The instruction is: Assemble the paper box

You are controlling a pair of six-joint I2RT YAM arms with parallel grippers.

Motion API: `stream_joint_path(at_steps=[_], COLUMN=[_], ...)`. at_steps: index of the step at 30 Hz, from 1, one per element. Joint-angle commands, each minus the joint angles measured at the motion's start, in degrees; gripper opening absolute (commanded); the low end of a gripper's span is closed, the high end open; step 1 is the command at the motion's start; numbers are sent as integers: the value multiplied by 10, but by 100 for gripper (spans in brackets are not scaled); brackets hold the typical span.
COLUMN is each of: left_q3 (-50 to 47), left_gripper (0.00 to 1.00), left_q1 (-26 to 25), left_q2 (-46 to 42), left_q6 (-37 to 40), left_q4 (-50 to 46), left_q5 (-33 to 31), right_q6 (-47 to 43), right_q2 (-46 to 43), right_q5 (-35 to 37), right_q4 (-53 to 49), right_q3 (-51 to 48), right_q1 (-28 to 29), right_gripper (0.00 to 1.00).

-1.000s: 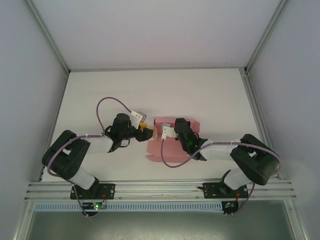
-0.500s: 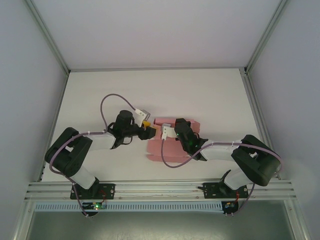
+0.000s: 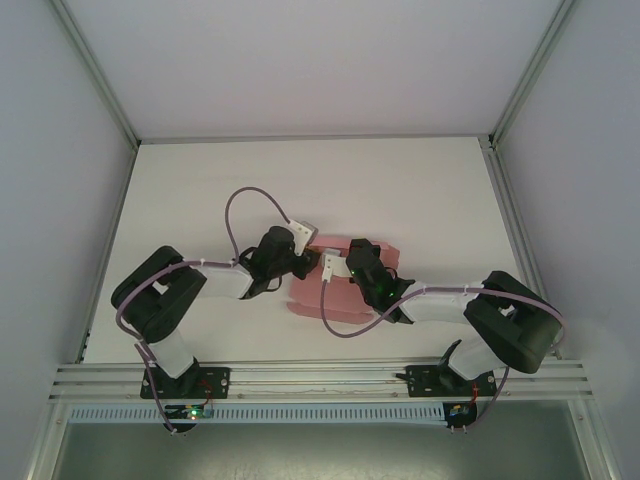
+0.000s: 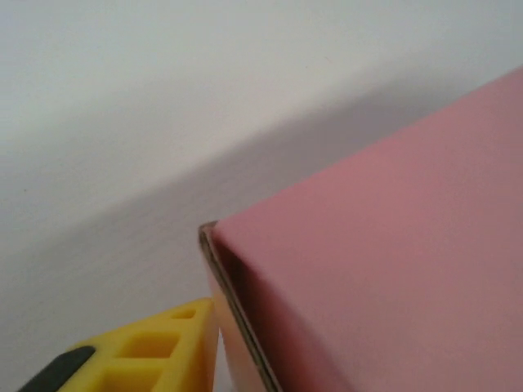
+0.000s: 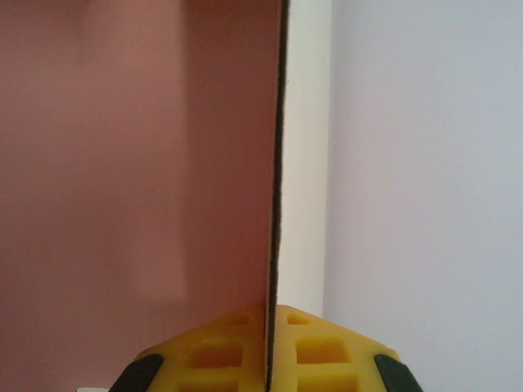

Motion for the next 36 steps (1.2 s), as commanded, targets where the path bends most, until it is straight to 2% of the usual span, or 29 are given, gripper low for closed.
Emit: stream_joint_path(at_steps=[1,8,11,20,23,27,31,36], left_q3=[20,58,55,29,33,12,18,-44], left_gripper=[14,0,0,0,0,0,0,0], left_q1=[11,5,2,1,1,-1,-5,-5], left_q2=[29,70,87,96,106,116,125,125], left_q6=[-12,-45,-77,-125,-123,-119,-116,-74], left_q4=[-68,-149,-163,-179,-184,-125,-108,44], left_q5=[-157,-322,-393,-472,-472,-412,-369,-290], right_q6=[10,13,17,18,19,29,46,76], right_q2=[-13,-22,-26,-22,-20,-18,-21,-36], right_q5=[-16,12,19,42,41,24,11,5], right_q4=[-59,-83,-94,-118,-116,-109,-111,-112], right_q3=[-4,-1,1,7,8,11,13,21], right_q1=[12,11,11,-5,-10,-12,-12,-21], right_gripper=[0,0,0,0,0,0,0,9])
